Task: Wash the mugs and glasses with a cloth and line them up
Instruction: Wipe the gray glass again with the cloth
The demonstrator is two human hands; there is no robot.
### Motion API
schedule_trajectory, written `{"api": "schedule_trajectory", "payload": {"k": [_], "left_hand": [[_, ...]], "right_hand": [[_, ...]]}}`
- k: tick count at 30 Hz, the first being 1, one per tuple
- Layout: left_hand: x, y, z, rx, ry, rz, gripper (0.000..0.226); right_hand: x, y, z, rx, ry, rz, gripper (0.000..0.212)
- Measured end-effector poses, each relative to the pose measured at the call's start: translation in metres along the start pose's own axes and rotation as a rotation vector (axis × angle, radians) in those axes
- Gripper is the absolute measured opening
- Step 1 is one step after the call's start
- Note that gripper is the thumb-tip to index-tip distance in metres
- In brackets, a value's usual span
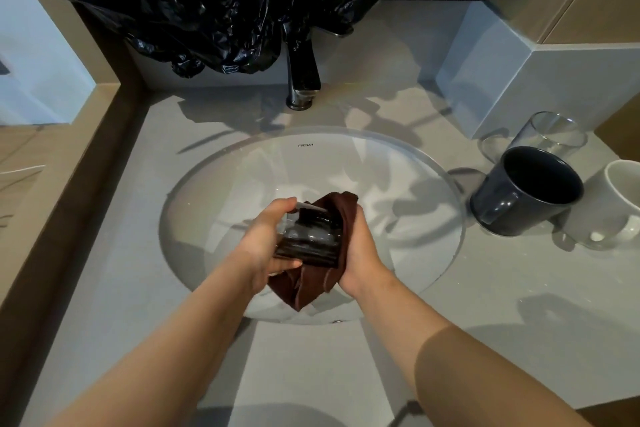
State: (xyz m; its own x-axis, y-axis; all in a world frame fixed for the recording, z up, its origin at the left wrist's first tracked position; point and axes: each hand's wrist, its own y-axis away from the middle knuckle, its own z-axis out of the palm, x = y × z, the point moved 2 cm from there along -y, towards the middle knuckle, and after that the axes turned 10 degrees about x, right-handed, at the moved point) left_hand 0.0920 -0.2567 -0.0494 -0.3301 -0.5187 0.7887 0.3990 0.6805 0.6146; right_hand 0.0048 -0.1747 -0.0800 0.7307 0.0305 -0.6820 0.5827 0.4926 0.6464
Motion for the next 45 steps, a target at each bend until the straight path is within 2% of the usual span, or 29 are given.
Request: {"api": "schedule_trajectory", "payload": {"k": [4,7,10,12,14,15,18,20,22,24,27,29,31,34,35,36,38,40,42,45], "left_hand": [[-0.012,0.0,0.02,0.143,0.144,0.063,0.021],[-0.018,-0.004,0.026,0.251,0.168,0.101,0.023],[-0.017,-0.006,0.022,0.255,0.042,0.19,0.028],[-0.013,-0.009,0.014,0.21,-0.144,0.268,0.025],[-0.007,-0.01,0.006,0.15,-0.341,0.313,0.012],[-0.004,-0.012,0.001,0.114,-0.385,0.314,0.01],[0.002,-0.008,-0.007,0.05,-0.378,0.282,0.009],[-0.002,-0.004,-0.006,0.082,-0.199,0.155,0.012],[-0.01,0.0,0.0,0.126,0.038,-0.032,0.022],[-0.019,0.0,0.007,0.152,0.155,-0.091,0.035],[-0.025,0.0,0.018,0.197,0.317,-0.108,0.042],[-0.024,-0.001,0.021,0.216,0.338,-0.08,0.037],[-0.022,-0.002,0.02,0.21,0.229,-0.011,0.03],[-0.017,-0.003,0.009,0.188,-0.093,0.109,0.026],[-0.015,-0.005,0.004,0.165,-0.218,0.151,0.026],[-0.012,-0.006,-0.001,0.127,-0.353,0.198,0.026],[-0.004,-0.006,-0.007,0.024,-0.678,0.31,0.029],[0.005,-0.005,-0.009,-0.05,-0.851,0.402,0.028],[0.012,-0.004,-0.01,-0.064,-0.752,0.37,0.026],[0.011,-0.006,-0.012,-0.019,-0.389,0.219,0.049]], "right_hand": [[-0.002,0.002,-0.001,0.023,-0.054,-0.024,0.034],[0.006,0.006,0.006,0.083,0.181,-0.271,0.022],[0.01,0.005,0.002,0.155,0.565,-0.632,0.038],[0.01,0.004,0.001,0.187,0.718,-0.795,0.038],[0.009,0.005,0.001,0.2,0.808,-0.887,0.041],[0.007,0.007,0.002,0.181,0.738,-0.841,0.036],[0.0,0.008,0.005,0.05,0.281,-0.389,0.025],[-0.004,0.01,0.004,-0.033,0.092,-0.158,0.025],[-0.007,0.011,0.003,-0.059,0.024,-0.088,0.03],[-0.007,0.012,0.005,-0.01,0.021,-0.093,0.031],[0.001,0.012,0.01,0.095,0.235,-0.299,0.02],[0.006,0.012,0.011,0.1,0.578,-0.557,0.035],[0.009,0.013,0.01,0.087,0.774,-0.714,0.04],[0.005,0.014,0.007,0.11,0.888,-0.91,0.032],[0.004,0.013,0.007,0.119,0.883,-0.898,0.029],[0.003,0.012,0.005,0.121,0.846,-0.805,0.026],[0.0,0.008,0.004,0.1,0.641,-0.43,0.024],[-0.001,0.008,0.003,0.061,0.432,-0.062,0.024],[0.001,0.006,0.001,0.036,0.334,0.062,0.026],[0.006,0.003,0.001,0.11,0.336,0.039,0.021]]}}
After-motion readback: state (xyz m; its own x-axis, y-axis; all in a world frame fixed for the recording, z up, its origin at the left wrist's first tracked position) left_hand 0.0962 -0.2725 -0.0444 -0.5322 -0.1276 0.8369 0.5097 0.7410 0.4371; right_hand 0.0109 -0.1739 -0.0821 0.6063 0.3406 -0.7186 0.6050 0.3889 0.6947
